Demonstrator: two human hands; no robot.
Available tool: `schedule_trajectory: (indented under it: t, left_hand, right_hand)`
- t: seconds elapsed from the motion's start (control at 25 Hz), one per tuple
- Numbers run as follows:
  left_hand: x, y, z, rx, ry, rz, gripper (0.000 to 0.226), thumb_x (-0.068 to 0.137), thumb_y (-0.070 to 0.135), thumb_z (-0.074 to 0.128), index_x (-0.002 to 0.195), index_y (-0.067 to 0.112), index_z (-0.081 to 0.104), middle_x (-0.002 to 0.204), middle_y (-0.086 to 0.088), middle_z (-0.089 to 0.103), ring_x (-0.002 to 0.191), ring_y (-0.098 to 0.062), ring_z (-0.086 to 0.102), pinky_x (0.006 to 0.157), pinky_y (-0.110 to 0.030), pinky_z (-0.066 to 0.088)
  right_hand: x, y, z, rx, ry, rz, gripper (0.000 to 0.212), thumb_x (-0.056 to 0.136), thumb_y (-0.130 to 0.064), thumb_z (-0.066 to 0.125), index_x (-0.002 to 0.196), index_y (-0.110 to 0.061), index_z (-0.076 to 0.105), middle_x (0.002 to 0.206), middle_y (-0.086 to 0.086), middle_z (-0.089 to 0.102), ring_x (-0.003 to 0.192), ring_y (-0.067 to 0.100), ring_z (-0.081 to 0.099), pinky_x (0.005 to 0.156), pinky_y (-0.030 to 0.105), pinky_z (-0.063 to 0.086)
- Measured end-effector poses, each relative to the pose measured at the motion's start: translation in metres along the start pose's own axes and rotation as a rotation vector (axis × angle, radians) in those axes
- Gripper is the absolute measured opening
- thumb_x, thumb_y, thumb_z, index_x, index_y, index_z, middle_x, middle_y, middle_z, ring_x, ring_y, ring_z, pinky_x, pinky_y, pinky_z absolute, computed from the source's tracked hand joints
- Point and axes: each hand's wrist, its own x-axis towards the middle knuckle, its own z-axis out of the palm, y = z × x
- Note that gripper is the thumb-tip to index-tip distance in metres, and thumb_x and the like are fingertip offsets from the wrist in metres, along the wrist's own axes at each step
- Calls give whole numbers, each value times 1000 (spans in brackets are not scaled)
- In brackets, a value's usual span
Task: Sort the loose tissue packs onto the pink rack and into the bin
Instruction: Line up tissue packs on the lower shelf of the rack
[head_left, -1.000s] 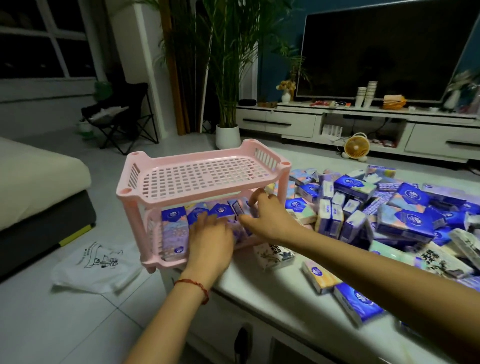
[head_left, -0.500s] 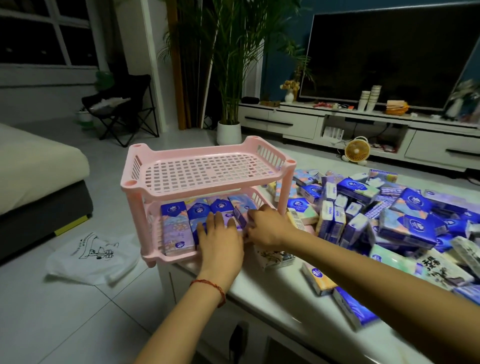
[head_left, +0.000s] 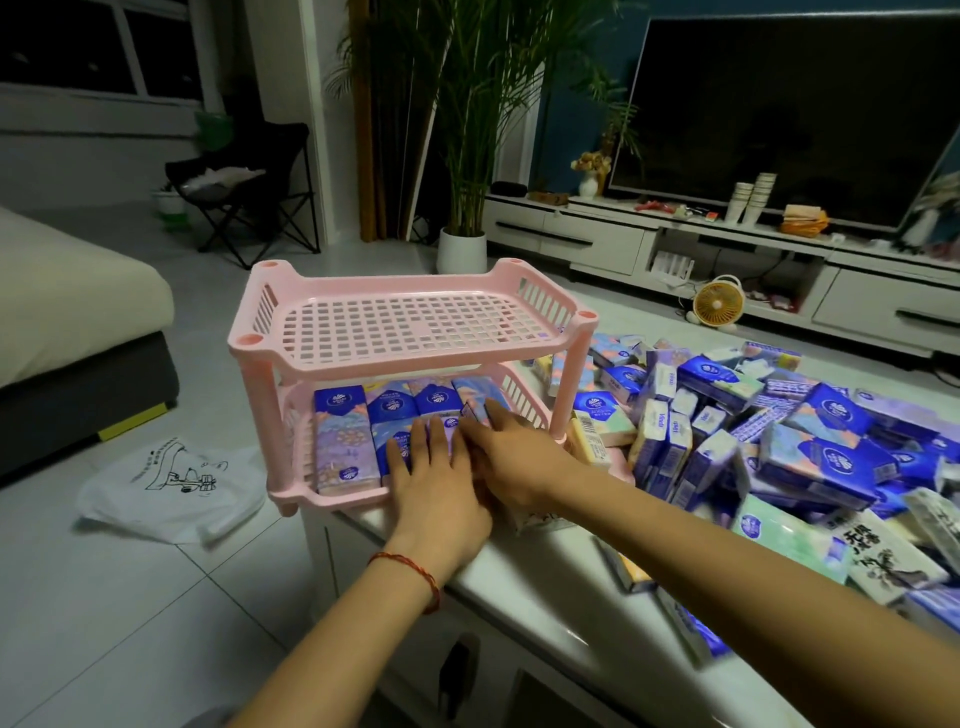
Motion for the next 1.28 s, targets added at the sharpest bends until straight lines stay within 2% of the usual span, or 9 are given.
schedule_trajectory:
  t: [0.12,0.2,0.4,0.6,0.72,0.84,0.92,1.04,1.28]
  left_hand:
    - [1,-9,1,58,17,29,68,95,40,32,149,19,-3,157,-10,-8,144,-30,-11,114,-53,-8]
    - [0,-7,1,112,14,7,68,95,41,32,149,17,-1,157,-12,-6,144,-33,-9,113,-56,-6]
    - [1,-4,4,84,-31,-33,71,94,40,36,149,16,-3,156,-11,-11,143,-34,-10,112,-61,-1]
    - [1,-5,6,78,-11,-39,70,95,44,30,149,17,-4,157,-11,-9,144,-33,-9,111,-62,-2]
    - [0,-5,4,64,-23,-46,71,94,41,34,149,16,-5,157,-11,-10,144,-33,-9,111,-61,-3]
    - [-1,-5,1,59,-51,-46,76,93,37,39,149,16,-7,156,-11,-11,143,-34,-11,112,-61,-4]
    - [-1,-6,0,65,-54,-44,76,92,35,41,149,15,-6,156,-12,-10,143,-34,-11,112,-61,-4]
    - [0,-7,1,62,-57,-29,75,92,34,40,149,15,-4,157,-11,-9,143,-34,-10,111,-62,-4]
    - [-1,-8,5,77,-15,-17,68,96,48,25,149,15,-2,157,-12,-7,144,-35,-6,111,-61,-1]
  right_hand:
    - [-2,-4,-1,119,134,30,50,94,-29,46,137,-7,32,133,20,44,113,37,52,91,37,45]
    - [-4,-5,-1,177,222,66,39,93,-28,49,122,-2,44,123,18,54,107,32,55,82,31,43]
    - [-4,-8,5,150,264,120,30,89,-29,52,110,-9,53,112,15,59,98,29,57,79,33,46]
    - [-5,2,10,-117,135,6,50,98,-36,33,145,-21,25,138,20,35,110,38,53,92,37,42]
    - [-1,0,14,-95,118,3,47,98,-38,34,142,-26,28,133,21,40,112,39,50,94,39,39]
    - [2,0,11,247,273,96,46,89,-40,49,130,-21,41,122,15,52,109,33,52,88,38,44]
    - [-2,-3,10,147,295,138,45,86,-40,48,124,-17,48,123,14,52,109,30,50,88,35,42]
    - [-5,-7,13,-113,392,86,54,85,-45,29,124,-18,53,122,14,52,108,34,49,88,36,38]
    - [-11,5,18,-165,265,86,48,99,-36,27,144,-19,28,139,11,41,120,29,43,96,35,34]
